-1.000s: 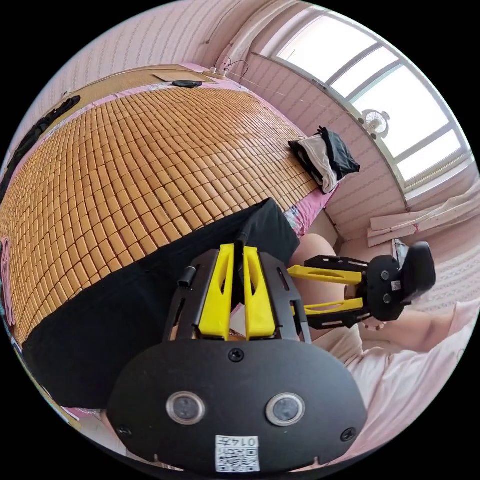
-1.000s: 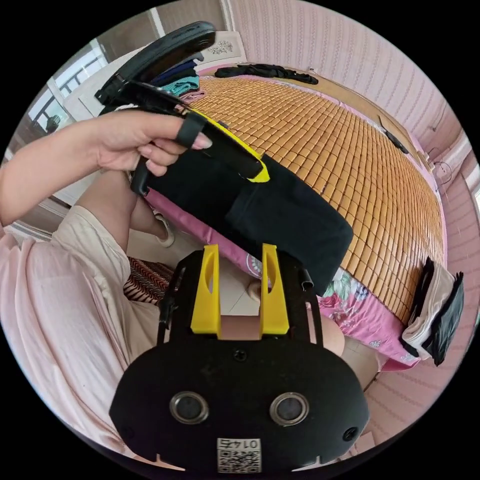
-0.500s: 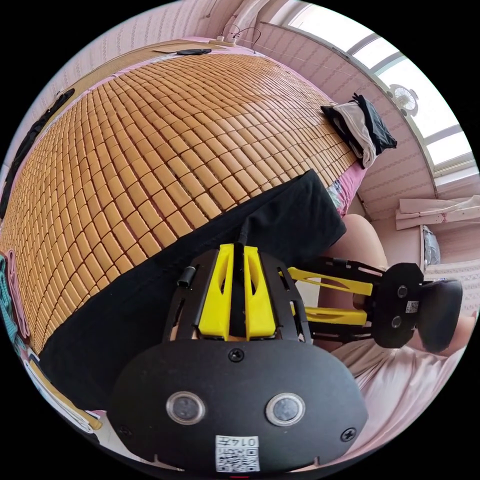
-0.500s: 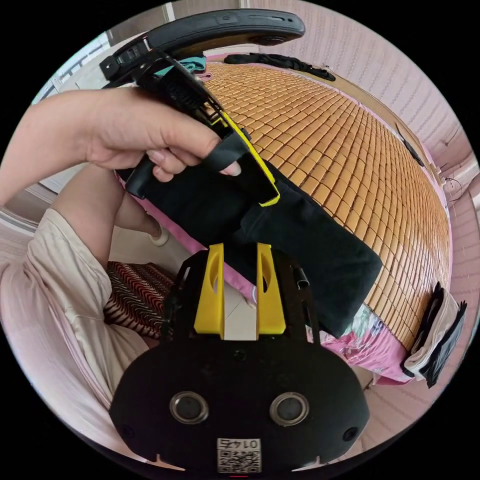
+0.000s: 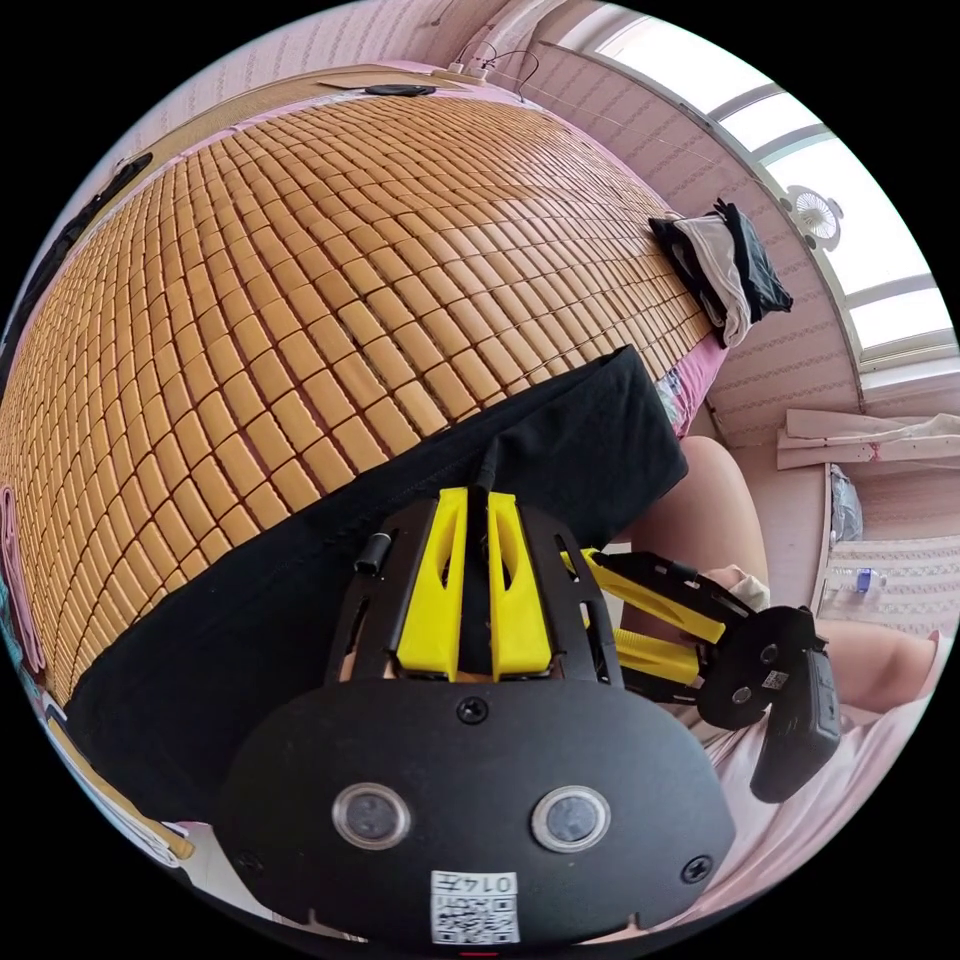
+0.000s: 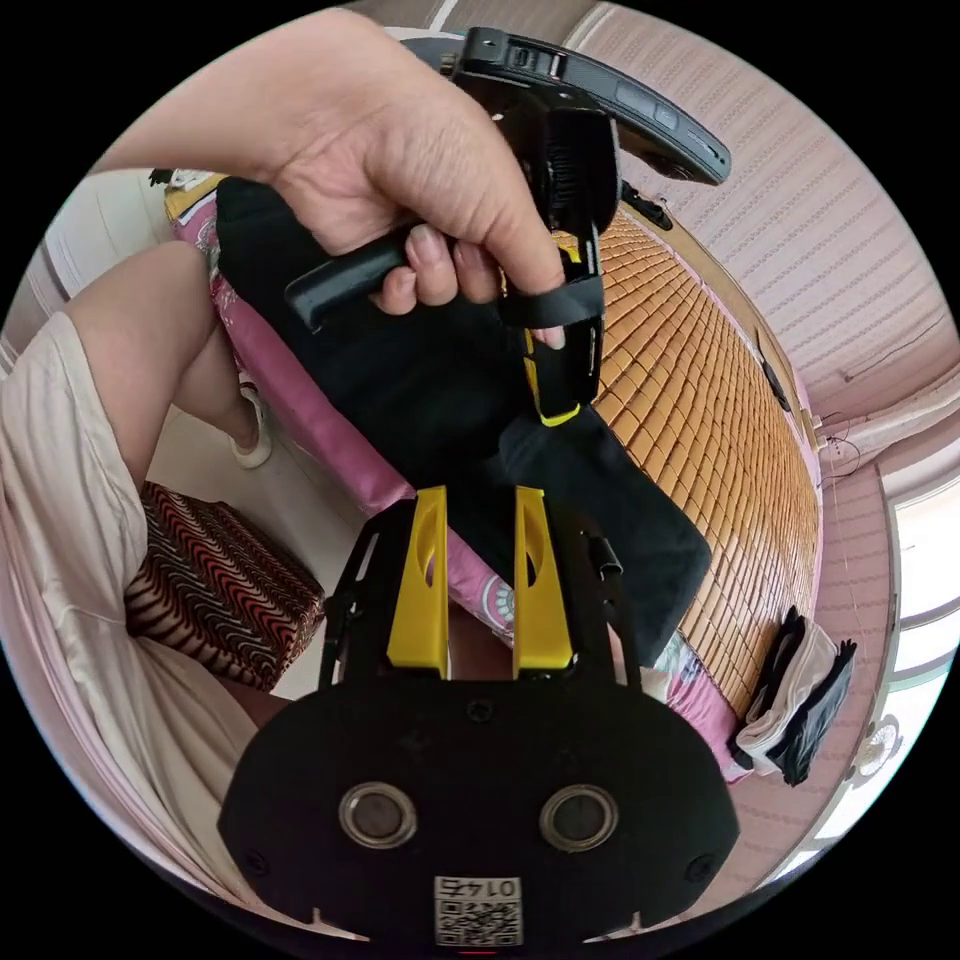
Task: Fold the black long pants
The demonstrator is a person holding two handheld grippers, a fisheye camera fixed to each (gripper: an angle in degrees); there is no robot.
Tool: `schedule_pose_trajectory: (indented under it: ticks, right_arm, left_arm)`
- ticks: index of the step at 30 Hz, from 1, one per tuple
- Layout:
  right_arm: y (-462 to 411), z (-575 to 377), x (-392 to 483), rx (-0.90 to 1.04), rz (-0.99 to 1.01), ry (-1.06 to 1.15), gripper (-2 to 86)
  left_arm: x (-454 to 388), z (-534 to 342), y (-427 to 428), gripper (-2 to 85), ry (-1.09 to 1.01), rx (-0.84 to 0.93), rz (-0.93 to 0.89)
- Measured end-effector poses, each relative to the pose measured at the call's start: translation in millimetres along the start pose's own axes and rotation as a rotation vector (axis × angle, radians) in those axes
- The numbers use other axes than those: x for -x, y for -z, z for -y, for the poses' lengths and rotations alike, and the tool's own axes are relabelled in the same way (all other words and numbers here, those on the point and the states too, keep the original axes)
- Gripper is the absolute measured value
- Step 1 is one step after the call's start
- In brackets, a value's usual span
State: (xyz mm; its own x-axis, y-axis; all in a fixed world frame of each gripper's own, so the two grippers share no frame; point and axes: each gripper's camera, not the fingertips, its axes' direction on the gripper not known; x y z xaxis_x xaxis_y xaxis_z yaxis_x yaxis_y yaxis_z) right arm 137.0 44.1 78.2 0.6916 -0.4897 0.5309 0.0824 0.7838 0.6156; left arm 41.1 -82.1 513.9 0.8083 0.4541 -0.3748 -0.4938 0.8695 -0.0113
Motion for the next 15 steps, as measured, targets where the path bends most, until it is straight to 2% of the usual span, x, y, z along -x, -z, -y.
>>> schedule_pose_trajectory:
  ticks: [6, 15]
  right_arm:
    - [-9, -5, 18, 0.021, -0.061, 0.057, 10.9]
    - [-7, -17, -16, -0.013, 0.103, -0.063, 3.3]
  left_arm:
    - [1, -10, 10, 3.9, 0.005, -0.008, 0.002]
    - [4, -33, 27, 3.8, 0.024, -0.021, -0.004]
